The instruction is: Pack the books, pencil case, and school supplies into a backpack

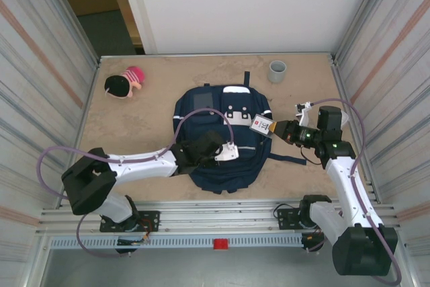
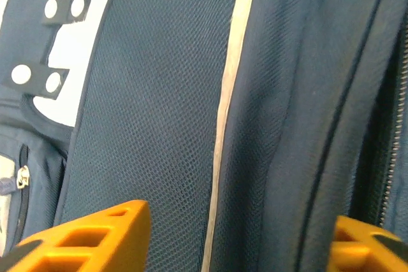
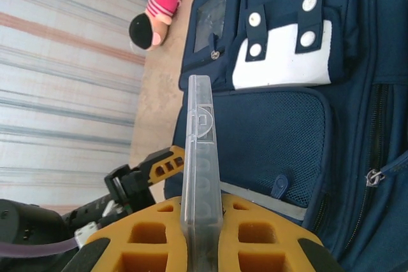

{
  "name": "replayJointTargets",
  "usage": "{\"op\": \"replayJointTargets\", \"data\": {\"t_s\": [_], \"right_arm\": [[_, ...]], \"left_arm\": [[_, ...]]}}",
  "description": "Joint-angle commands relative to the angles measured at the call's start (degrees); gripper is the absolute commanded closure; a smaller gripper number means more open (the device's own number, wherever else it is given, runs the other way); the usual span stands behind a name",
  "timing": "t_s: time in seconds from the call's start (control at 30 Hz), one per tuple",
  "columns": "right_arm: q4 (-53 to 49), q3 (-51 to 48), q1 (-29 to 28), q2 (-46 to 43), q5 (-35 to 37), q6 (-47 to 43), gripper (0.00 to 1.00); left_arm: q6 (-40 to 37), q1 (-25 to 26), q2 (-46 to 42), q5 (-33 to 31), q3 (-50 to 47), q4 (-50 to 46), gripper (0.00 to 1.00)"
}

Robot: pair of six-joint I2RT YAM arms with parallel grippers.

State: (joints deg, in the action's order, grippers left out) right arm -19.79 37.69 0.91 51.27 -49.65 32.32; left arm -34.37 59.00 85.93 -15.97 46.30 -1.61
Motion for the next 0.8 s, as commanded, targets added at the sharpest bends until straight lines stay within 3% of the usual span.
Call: {"op": "replayJointTargets", "data": {"t_s": [0.0, 0.07, 0.23, 0.47, 0.63, 0.77], "right_arm": [[1.18, -0.82, 0.50, -1.17, -2.63, 0.05, 1.00], [1.70, -1.03, 0.50, -1.01, -2.93, 0.38, 1.00], [1.71, -0.60, 0.69, 0.75, -2.49, -0.22, 1.00], [5.04, 1.68, 0.69, 6.87, -4.37, 0.64, 1.00], [3.50, 3.13, 0.66, 6.99, -5.23, 0.64, 1.00], [-0.46, 2.46, 0.59, 3.79, -4.92, 0.81, 1.00]], "left_arm": [[1.95, 0.30, 0.95, -5.10, -1.13, 2.50, 0.62], [3.71, 0.49, -0.11, -6.30, -0.87, 2.14, 0.78], [11.74, 3.48, -6.75, -10.52, -0.50, -3.62, 1.00], [33.70, 4.01, -17.54, -11.47, 0.18, -14.60, 1.00], [35.21, 3.44, -20.74, -15.50, -0.10, -9.79, 1.00], [35.33, 0.02, -18.20, -14.72, 5.06, -10.90, 1.00]]}}
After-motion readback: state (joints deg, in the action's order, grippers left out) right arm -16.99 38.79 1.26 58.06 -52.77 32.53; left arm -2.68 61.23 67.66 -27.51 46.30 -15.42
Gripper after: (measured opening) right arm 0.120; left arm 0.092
